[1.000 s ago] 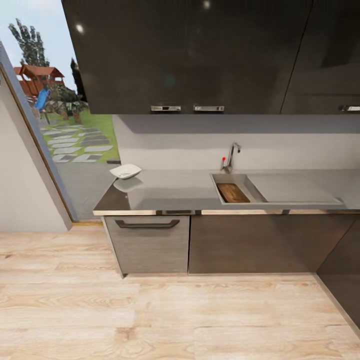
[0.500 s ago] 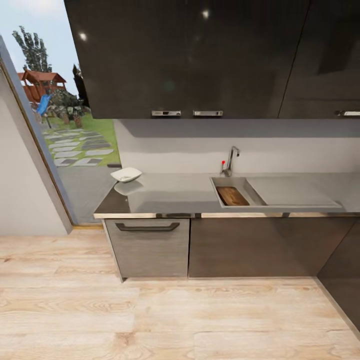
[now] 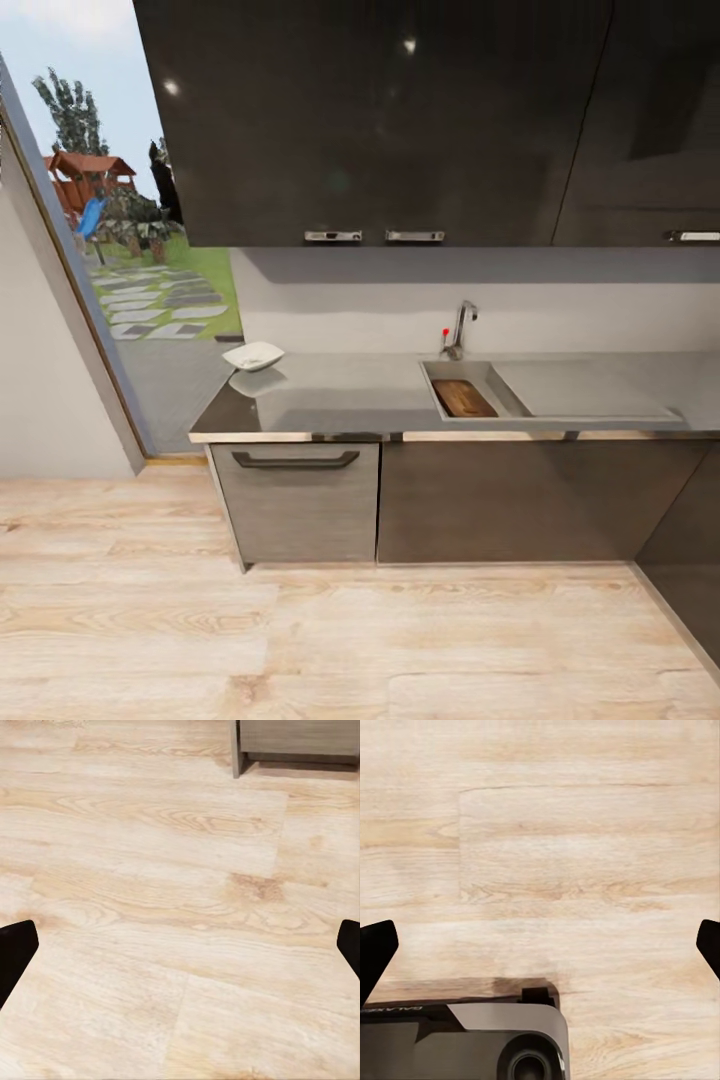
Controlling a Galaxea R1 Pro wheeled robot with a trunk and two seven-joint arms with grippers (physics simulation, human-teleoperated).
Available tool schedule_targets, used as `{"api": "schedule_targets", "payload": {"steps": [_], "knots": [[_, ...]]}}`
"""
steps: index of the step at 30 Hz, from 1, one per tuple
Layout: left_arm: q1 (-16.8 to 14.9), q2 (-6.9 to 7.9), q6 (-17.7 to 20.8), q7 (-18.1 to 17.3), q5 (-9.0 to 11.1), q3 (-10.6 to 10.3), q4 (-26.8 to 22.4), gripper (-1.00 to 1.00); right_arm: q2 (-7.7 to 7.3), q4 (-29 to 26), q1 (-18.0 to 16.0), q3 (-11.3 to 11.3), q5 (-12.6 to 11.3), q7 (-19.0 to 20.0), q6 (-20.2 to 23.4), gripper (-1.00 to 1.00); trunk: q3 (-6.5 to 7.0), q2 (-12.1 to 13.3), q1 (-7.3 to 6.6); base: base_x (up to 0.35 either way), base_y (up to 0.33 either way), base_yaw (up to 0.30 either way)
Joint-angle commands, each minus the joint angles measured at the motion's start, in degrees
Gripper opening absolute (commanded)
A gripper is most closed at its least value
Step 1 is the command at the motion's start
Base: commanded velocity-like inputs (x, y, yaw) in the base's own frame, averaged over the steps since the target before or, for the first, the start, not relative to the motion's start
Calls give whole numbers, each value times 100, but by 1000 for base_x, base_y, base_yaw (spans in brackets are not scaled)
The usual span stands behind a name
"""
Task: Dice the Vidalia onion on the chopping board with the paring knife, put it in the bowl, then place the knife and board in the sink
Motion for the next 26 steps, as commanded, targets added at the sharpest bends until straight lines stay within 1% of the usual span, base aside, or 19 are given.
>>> {"api": "schedule_targets", "payload": {"steps": [1,9,26], "knots": [[-13,0,-37,-15,37,-9,22,100,0,7,-6,-38,34,-9,-21,100,-3,-12,4,0,0,0],[-11,0,-37,-15,37,-7,22,100,-7,7,-6,-31,40,-16,6,100,64,-12,4,0,0,0],[-10,0,-37,-15,37,-8,22,100,4,-20,-7,-31,44,-3,-14,100,70,-12,4,0,0,0]]}}
